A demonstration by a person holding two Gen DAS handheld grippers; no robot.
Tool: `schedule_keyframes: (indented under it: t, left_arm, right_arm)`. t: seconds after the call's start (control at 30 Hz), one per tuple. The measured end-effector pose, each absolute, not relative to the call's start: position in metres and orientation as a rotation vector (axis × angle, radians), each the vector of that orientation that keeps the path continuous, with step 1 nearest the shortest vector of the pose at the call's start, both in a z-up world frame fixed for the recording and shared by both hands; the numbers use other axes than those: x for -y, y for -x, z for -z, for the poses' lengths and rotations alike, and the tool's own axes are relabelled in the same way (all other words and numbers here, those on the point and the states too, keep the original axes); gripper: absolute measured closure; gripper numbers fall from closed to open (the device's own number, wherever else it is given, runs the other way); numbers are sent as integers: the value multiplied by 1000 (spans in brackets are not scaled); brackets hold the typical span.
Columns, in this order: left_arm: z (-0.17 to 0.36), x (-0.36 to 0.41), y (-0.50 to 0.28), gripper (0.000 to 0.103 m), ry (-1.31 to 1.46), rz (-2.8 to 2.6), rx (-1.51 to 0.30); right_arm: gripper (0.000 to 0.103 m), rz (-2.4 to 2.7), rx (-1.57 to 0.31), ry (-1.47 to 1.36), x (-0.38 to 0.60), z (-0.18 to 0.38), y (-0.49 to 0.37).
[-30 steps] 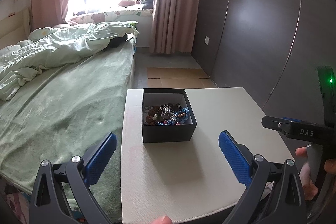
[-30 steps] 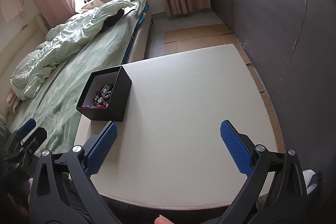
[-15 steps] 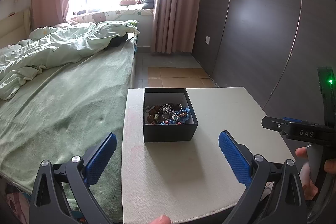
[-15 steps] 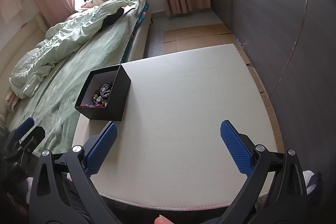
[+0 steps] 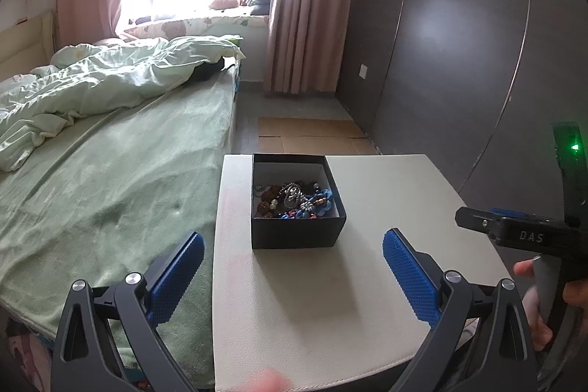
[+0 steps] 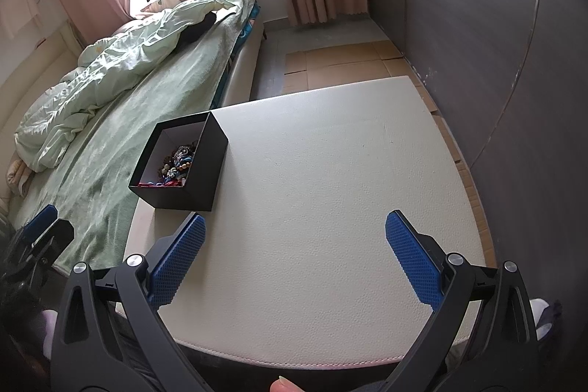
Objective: Organize jewelry
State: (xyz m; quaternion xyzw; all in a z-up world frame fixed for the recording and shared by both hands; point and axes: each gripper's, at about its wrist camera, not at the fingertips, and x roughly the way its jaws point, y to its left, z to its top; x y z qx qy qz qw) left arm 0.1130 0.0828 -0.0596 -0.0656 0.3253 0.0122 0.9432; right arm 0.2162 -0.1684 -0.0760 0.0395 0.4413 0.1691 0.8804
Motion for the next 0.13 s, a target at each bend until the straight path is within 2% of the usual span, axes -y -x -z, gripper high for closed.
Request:
schedule_keyframes:
  t: [0.13]
  left_arm:
    - [60, -84, -114, 8, 141, -28, -662]
  right_arm:
    - [5, -351, -919, -82, 168, 75, -216]
